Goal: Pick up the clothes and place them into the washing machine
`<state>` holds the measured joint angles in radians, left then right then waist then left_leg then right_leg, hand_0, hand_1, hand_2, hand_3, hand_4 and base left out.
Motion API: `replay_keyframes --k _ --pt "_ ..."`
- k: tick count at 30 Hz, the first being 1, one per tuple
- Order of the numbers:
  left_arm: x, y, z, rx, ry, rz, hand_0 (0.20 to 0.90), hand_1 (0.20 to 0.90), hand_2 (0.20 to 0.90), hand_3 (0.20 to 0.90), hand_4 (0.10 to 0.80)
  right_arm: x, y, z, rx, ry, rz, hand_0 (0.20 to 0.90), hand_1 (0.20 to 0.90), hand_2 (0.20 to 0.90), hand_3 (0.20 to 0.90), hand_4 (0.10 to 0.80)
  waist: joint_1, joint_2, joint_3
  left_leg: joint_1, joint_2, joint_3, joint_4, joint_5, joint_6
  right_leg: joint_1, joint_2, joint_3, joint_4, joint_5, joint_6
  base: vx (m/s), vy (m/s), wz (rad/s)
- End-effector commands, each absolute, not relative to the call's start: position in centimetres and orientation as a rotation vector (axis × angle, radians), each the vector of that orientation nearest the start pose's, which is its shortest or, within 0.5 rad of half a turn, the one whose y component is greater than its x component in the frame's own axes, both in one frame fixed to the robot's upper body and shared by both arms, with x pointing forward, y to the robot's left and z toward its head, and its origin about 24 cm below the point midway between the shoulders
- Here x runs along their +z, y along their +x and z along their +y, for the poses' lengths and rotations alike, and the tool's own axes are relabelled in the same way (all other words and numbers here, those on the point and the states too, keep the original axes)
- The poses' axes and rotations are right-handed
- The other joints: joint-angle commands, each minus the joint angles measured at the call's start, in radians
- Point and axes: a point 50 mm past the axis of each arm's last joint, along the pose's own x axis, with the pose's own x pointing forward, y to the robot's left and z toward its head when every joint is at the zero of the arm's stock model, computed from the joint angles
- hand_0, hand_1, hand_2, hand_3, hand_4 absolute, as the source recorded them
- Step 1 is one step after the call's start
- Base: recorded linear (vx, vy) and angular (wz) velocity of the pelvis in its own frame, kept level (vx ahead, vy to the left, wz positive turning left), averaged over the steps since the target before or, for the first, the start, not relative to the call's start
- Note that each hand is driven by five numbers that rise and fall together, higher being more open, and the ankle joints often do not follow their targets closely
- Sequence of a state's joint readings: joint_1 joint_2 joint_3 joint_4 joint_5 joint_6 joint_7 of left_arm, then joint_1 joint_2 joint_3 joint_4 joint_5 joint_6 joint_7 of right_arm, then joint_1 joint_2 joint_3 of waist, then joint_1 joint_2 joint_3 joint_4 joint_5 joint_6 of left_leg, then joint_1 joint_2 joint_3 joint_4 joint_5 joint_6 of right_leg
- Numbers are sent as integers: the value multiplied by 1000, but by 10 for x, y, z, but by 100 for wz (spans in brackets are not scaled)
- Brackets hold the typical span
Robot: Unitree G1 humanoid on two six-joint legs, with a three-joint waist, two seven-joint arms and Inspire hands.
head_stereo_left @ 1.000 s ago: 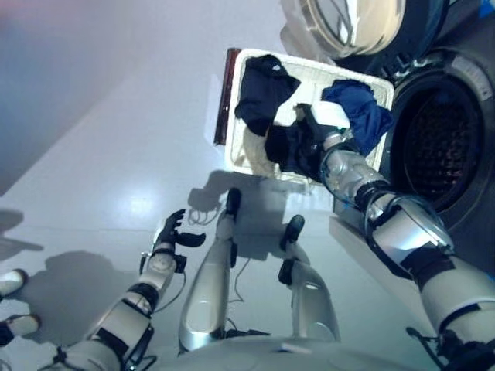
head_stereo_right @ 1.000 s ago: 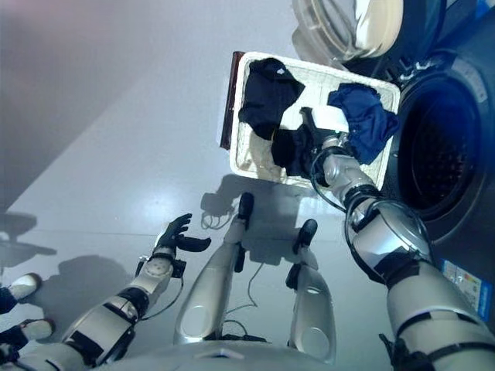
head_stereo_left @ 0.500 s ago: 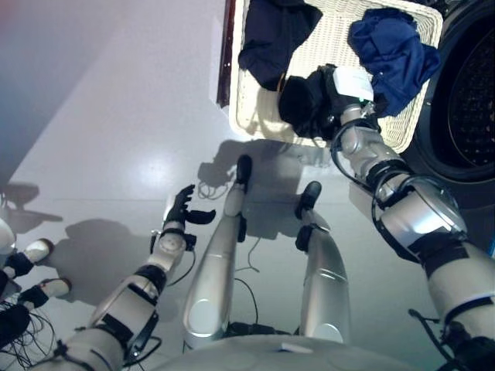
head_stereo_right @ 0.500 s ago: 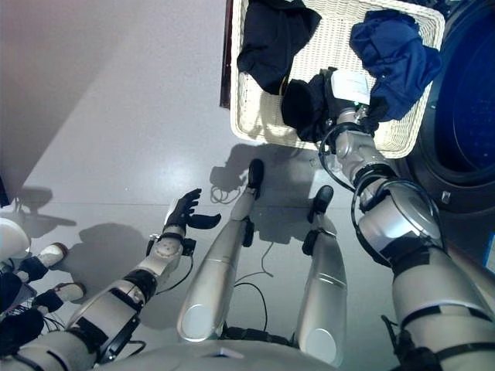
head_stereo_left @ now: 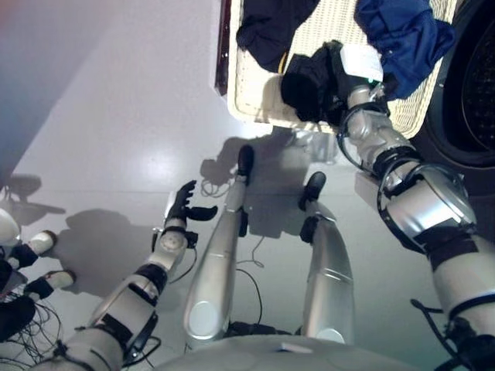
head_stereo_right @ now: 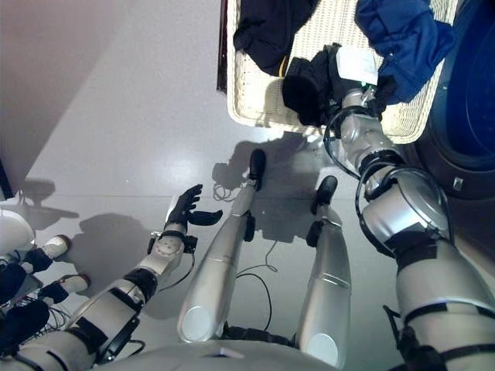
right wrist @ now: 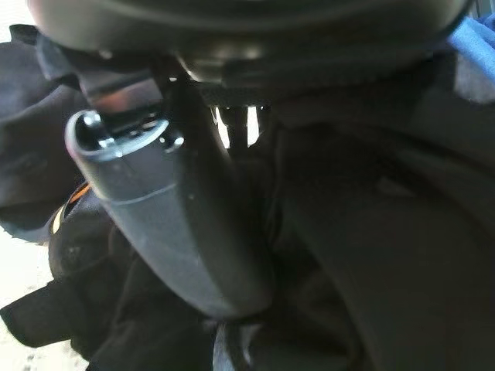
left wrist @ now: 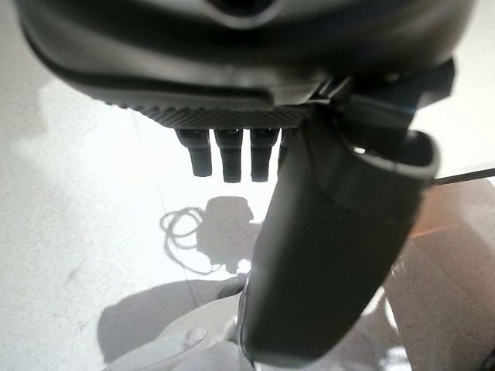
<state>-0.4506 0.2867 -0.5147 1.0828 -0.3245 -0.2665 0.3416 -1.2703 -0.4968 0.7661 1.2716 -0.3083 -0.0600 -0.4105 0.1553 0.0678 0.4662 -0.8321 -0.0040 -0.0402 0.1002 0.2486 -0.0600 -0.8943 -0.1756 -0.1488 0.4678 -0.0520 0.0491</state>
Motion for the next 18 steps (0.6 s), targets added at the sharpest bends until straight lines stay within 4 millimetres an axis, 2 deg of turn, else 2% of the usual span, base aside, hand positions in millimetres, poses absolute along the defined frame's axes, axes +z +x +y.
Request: replay_keyframes --k 1,2,4,8,12,18 --pt "-46 293 189 171 336 356 900 900 900 900 800 238 417 -246 -424 -1425 -150 592 592 592 592 595 20 87 33 -57 -41 14 87 -91 -22 22 14 45 -47 30 18 -39 -24 2" --pt "-45 294 189 169 337 354 900 900 900 900 800 237 417 -245 -418 -1420 -144 571 571 571 571 580 21 87 35 -67 -41 16 105 -96 -22 12 14 44 -33 26 15 -41 -29 4" --pt "-46 293 191 174 335 362 900 900 900 900 800 237 417 -246 -416 -1415 -137 300 300 300 300 400 17 83 33 -95 -40 17 149 -113 -19 -10 19 50 -2 14 7 -43 -47 3" --pt "-45 294 193 180 344 366 900 900 900 900 800 233 417 -244 -405 -1406 -134 300 300 300 300 400 10 75 31 -141 -38 12 224 -145 -13 -52 26 56 56 -5 -7 -37 -33 14" --pt "-47 293 197 189 344 385 900 900 900 900 800 220 418 -241 -377 -1404 -109 300 300 300 300 400 2 66 25 -176 -36 9 308 -179 -5 -81 33 63 120 -27 -21 -25 -41 17" --pt "-53 287 200 194 354 406 900 900 900 900 800 210 417 -238 -362 -1385 -104 300 300 300 300 400 -1 53 14 -119 -33 17 282 -185 2 -28 37 65 90 -26 -15 16 -15 0"
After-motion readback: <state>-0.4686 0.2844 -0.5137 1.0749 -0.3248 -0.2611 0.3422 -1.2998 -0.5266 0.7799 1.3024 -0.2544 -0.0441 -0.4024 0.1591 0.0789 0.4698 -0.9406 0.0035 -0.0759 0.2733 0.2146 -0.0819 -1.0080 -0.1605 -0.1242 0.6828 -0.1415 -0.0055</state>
